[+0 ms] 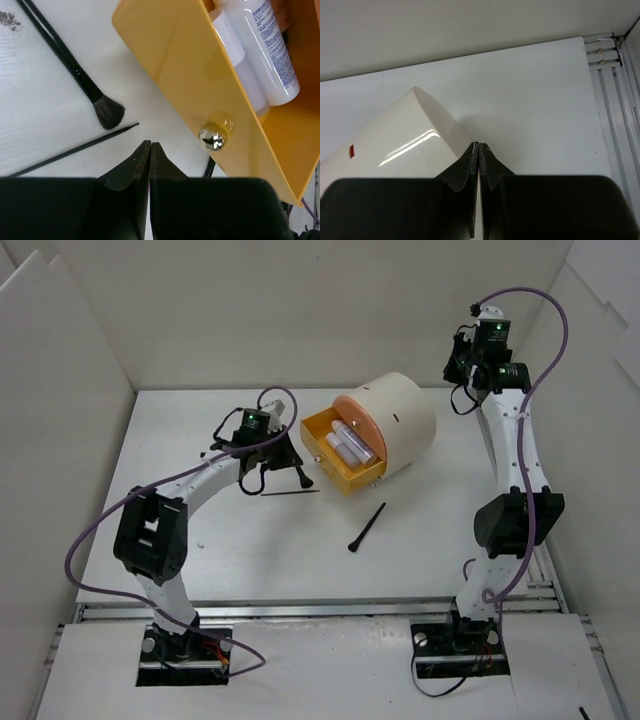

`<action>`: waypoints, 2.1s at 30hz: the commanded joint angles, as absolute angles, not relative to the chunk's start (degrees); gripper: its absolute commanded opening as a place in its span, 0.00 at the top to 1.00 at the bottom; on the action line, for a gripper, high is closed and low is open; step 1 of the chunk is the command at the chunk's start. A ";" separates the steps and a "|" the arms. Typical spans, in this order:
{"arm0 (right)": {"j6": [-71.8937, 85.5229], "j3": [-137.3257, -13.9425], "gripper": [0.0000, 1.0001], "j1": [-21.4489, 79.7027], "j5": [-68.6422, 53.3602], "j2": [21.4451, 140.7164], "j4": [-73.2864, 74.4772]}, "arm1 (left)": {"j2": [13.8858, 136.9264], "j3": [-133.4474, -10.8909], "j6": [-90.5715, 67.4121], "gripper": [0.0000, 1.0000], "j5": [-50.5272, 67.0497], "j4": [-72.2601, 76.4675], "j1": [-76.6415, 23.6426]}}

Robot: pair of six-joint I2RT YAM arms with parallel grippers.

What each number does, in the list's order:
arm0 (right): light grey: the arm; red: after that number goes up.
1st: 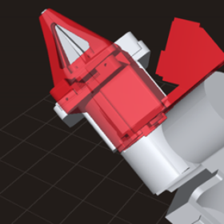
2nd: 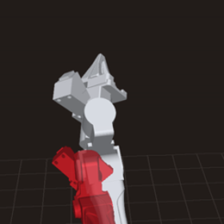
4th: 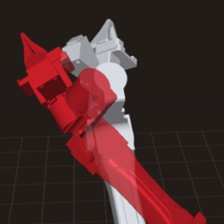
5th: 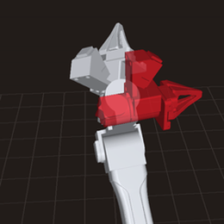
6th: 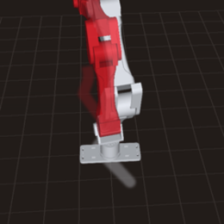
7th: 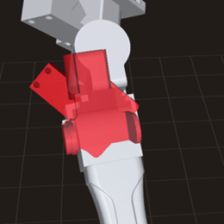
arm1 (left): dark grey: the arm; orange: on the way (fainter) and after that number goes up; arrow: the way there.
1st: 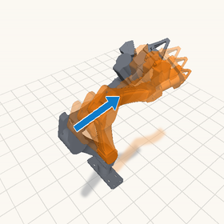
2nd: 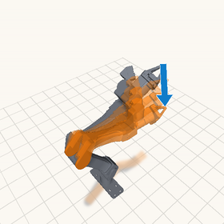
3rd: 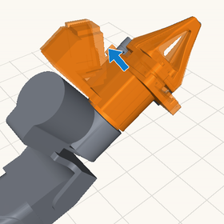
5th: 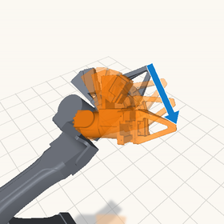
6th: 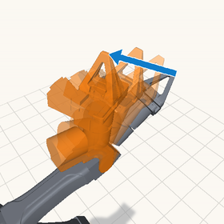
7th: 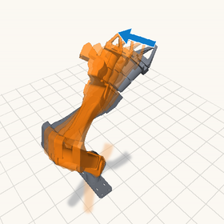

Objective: Organize the makeup

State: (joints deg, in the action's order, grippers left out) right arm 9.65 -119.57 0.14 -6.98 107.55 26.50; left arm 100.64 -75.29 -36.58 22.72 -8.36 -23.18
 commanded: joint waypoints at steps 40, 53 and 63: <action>12.74 -101.60 1.00 4.57 -23.47 109.42 12.39 | 121.81 -108.19 -48.95 0.99 37.26 10.02 -33.49; 12.22 -99.67 1.00 1.85 -21.88 106.09 12.22 | 104.61 -89.23 -50.71 0.69 34.10 12.39 -20.75; 12.22 -98.35 1.00 0.88 -21.97 104.94 12.22 | 106.34 -80.34 -56.06 0.58 37.61 18.80 -18.28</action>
